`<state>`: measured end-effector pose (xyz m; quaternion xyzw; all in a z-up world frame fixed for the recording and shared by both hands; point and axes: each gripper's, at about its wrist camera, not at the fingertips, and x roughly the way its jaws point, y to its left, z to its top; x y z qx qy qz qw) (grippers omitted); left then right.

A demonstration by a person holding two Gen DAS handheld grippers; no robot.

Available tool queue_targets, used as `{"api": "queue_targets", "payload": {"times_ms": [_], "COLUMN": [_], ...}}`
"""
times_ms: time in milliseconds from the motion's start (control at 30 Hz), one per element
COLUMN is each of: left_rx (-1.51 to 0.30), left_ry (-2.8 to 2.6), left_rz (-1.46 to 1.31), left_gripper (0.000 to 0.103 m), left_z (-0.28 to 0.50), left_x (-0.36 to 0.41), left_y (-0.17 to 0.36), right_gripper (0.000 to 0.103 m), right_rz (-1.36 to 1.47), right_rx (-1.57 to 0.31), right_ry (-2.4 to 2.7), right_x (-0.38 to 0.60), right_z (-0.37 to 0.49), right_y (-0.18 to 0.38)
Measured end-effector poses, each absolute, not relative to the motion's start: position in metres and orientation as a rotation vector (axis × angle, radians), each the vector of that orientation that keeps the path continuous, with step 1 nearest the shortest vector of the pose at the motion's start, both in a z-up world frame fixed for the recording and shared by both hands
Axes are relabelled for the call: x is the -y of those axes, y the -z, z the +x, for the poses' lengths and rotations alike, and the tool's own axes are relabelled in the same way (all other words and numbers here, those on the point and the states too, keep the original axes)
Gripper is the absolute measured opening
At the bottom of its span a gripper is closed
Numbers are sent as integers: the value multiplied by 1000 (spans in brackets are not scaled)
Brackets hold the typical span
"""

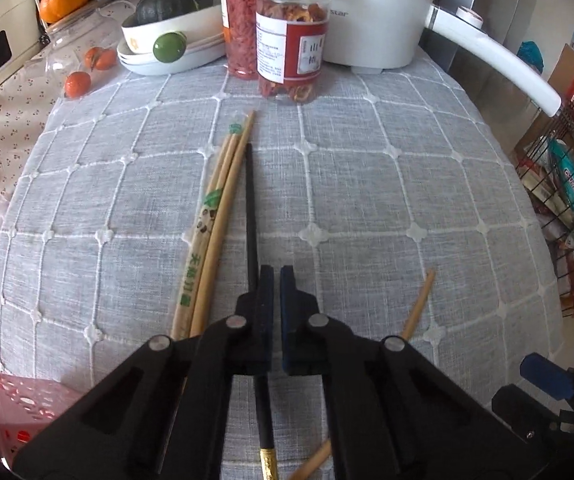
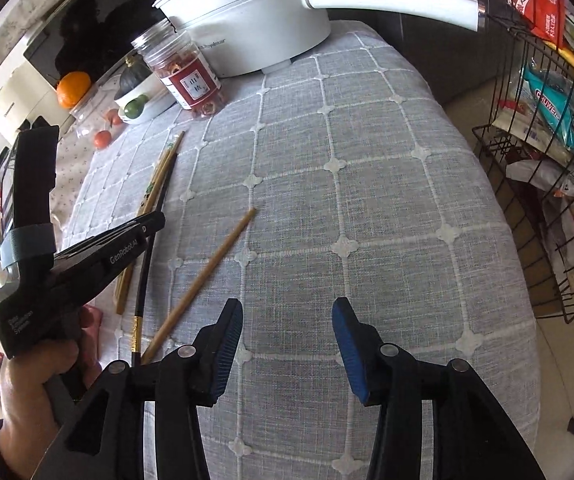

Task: Organize utensils
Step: 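Reopen the right tool while the left tool grasps a black chopstick on the table, then lift the black chopstick off the table with the left tool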

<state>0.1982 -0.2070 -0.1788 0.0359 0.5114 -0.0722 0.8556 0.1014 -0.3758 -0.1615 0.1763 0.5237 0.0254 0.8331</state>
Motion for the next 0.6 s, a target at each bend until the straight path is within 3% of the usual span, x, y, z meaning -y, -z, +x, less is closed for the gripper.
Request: {"api": "queue_targets", "payload": {"times_ms": [267, 333, 367, 400, 533, 600], "left_rx": [-1091, -1066, -1050, -1026, -1013, -1027], "left_ry": [227, 233, 226, 212, 191, 171], "left_rz": [0, -37, -44, -40, 8, 25], "left_gripper": [3, 26, 51, 63, 63, 53], "left_z": [184, 182, 181, 179, 186, 192], "left_x": [191, 186, 185, 185, 191, 193], "left_y": [177, 170, 167, 163, 161, 165], "right_gripper": [53, 54, 54, 55, 56, 56], "right_rz": [415, 419, 419, 418, 411, 409], "right_rx": [-1113, -1112, -1110, -1109, -1110, -1114], "right_ry": [-33, -33, -35, -38, -46, -48], "right_x": [379, 378, 378, 377, 375, 374], "right_z": [99, 100, 100, 100, 102, 102], "right_y": [162, 162, 162, 161, 161, 162]}}
